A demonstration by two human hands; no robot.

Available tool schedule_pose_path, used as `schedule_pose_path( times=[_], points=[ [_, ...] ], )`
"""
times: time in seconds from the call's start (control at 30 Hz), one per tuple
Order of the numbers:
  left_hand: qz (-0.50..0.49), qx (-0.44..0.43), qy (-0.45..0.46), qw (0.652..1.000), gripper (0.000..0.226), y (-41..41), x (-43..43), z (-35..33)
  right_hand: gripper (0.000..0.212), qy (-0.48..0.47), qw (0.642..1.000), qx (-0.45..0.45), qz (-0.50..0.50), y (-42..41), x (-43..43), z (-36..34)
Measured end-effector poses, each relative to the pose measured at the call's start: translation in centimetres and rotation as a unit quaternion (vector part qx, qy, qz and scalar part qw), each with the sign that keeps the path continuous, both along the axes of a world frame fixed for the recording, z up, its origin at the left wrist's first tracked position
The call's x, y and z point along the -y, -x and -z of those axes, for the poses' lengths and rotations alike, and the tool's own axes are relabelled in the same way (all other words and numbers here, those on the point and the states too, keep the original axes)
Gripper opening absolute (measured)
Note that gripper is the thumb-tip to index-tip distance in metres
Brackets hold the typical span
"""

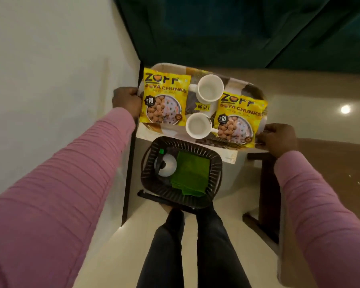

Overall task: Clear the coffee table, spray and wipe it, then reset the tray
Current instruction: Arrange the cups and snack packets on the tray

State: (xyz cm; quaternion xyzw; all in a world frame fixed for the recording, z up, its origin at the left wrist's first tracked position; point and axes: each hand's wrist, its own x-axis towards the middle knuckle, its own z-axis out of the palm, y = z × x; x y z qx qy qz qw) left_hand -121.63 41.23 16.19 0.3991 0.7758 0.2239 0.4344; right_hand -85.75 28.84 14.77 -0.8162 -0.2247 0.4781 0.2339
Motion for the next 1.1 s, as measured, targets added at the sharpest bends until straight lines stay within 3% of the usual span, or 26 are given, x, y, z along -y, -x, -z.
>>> schedule_pose_path(
  times=[0.23, 0.43, 0.57, 0.83, 1.1],
  points=[
    [-0.037, 0.05, 0.016, 0.998, 0.028, -0.7, -5.2, 10.8, 0.013, -0.013, 1.0, -0.021, 0.017, -0.6, -5.5, 11.8],
    [-0.025, 0.024, 0.069, 0.997, 0.031, 0.7, -4.7, 17.9, 0.01, 0.02, 0.999, -0.026, -0.001, 0.1, -6.0, 19.1],
    [-0.027, 0.01, 0.083, 0.996, 0.034, 0.9, -4.5, 19.6, 0.018, 0.057, 0.998, -0.019, -0.006, 0.5, -5.6, 21.1],
    [-0.018, 0.019, 0.103, 0.994, 0.042, -0.2, -4.5, 20.8, 0.011, 0.092, 0.996, 0.0, -0.01, 0.2, -4.7, 22.0],
    [-0.023, 0.027, 0.105, 0.994, 0.04, -0.2, -4.0, 20.9, 0.028, 0.113, 0.992, 0.02, -0.042, 0.7, -4.1, 22.8]
  ],
)
